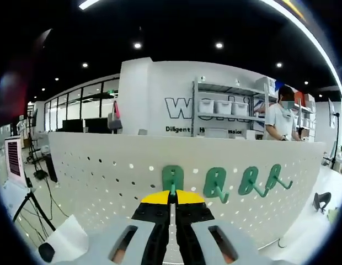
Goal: Insert the hook assembly into the mounting plate slot until the hook locks in place.
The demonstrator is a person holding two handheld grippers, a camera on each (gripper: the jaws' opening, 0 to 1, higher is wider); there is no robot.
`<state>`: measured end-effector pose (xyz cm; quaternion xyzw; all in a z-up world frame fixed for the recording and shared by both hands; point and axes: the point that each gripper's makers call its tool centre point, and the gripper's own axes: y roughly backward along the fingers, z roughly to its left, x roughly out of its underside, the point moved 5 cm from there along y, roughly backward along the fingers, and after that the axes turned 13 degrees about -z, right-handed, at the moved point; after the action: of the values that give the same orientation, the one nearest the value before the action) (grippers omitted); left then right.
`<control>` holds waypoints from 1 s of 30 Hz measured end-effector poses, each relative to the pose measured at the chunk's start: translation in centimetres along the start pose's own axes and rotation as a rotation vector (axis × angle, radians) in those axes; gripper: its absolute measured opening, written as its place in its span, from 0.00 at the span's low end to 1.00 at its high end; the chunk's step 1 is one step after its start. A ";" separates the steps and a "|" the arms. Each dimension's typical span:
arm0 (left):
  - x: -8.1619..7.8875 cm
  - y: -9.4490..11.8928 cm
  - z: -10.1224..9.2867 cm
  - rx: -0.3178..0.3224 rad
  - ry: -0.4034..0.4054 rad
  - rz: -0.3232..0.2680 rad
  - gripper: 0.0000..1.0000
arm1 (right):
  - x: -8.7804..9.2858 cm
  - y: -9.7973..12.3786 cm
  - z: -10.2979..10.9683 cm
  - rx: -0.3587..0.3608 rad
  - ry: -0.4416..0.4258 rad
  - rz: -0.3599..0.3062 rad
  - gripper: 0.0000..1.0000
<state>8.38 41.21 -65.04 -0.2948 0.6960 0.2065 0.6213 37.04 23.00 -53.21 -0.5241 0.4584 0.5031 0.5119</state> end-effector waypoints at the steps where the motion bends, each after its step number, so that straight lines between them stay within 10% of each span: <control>1: 0.0 0.0 0.0 -0.001 0.001 0.000 0.96 | -0.1 0.0 -0.1 0.004 -0.011 -0.008 0.01; 30: -0.5 -0.7 -0.9 0.024 -0.023 0.006 0.96 | -0.4 0.7 -0.4 -0.105 0.122 0.010 0.21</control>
<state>8.18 40.21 -64.41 -0.2827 0.6922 0.2033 0.6321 36.33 22.53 -52.84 -0.5776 0.4642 0.4961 0.4525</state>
